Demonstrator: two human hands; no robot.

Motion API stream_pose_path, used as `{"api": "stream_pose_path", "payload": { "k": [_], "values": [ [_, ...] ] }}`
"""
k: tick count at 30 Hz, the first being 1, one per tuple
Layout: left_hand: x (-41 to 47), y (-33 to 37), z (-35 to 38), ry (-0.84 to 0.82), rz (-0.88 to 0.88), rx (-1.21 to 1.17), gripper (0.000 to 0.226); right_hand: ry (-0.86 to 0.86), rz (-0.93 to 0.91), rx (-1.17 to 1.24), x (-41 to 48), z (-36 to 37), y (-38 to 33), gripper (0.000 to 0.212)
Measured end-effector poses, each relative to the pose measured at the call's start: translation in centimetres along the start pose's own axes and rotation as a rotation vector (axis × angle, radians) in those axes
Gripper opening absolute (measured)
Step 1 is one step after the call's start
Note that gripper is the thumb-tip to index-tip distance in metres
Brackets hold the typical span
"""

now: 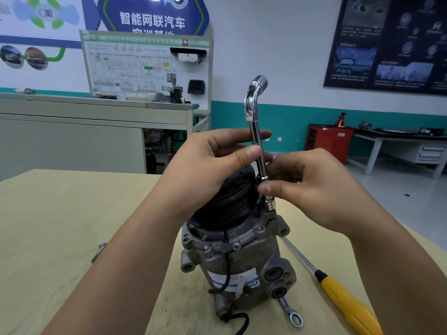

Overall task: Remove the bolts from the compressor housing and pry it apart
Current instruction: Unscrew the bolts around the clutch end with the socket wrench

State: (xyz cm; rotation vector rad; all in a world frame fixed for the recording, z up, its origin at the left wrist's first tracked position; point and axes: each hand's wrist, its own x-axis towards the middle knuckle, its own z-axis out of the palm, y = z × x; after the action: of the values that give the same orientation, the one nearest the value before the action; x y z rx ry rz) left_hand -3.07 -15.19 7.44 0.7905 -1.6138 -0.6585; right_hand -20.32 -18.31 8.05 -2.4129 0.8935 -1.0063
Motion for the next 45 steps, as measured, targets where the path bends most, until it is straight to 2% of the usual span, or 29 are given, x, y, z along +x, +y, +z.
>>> {"api": "stream_pose_path", "payload": {
  "k": [6,8,10,15,19,28,36,40,42,45],
  "values": [
    [0.07,-0.15,0.19,0.086,-0.002,0.044,0.015,-0.001,-0.014,-0.011,-0.12,0.02,-0.26,0.014],
    [0.15,-0.21,0.24,0.139,-0.010,0.093,0.028,0.045,-0.009,-0.048,-0.15,0.13,-0.33,0.029],
    [0.15,-0.24,0.30,0.167,-0.028,0.110,0.042,0.082,0.001,-0.080,-0.12,0.32,-0.40,0.034],
    [0.17,-0.26,0.16,0.154,-0.027,0.089,0.043,0.118,0.015,-0.079,0.05,0.52,-0.27,0.019],
    [0.06,-0.10,0.04,0.040,-0.001,0.103,0.011,0.109,0.002,-0.076,0.04,0.58,-0.25,0.016],
    [0.02,0.04,-0.02,-0.031,-0.004,0.081,0.025,0.044,-0.015,-0.027,0.05,0.16,-0.10,0.012],
    [0.04,-0.36,-0.19,-0.004,-0.002,0.008,0.023,0.005,-0.021,-0.019,0.07,0.15,-0.02,0.005],
    [0.07,-0.35,-0.02,-0.001,-0.015,-0.054,0.016,-0.001,-0.017,-0.018,0.02,0.17,-0.09,0.006],
    [0.03,-0.38,0.01,0.010,-0.021,-0.064,0.015,0.011,-0.024,-0.022,0.02,0.25,-0.13,0.011],
    [0.01,-0.38,0.02,0.053,-0.017,-0.027,0.022,0.117,-0.037,-0.012,0.01,0.52,-0.12,0.033]
  ]
}}
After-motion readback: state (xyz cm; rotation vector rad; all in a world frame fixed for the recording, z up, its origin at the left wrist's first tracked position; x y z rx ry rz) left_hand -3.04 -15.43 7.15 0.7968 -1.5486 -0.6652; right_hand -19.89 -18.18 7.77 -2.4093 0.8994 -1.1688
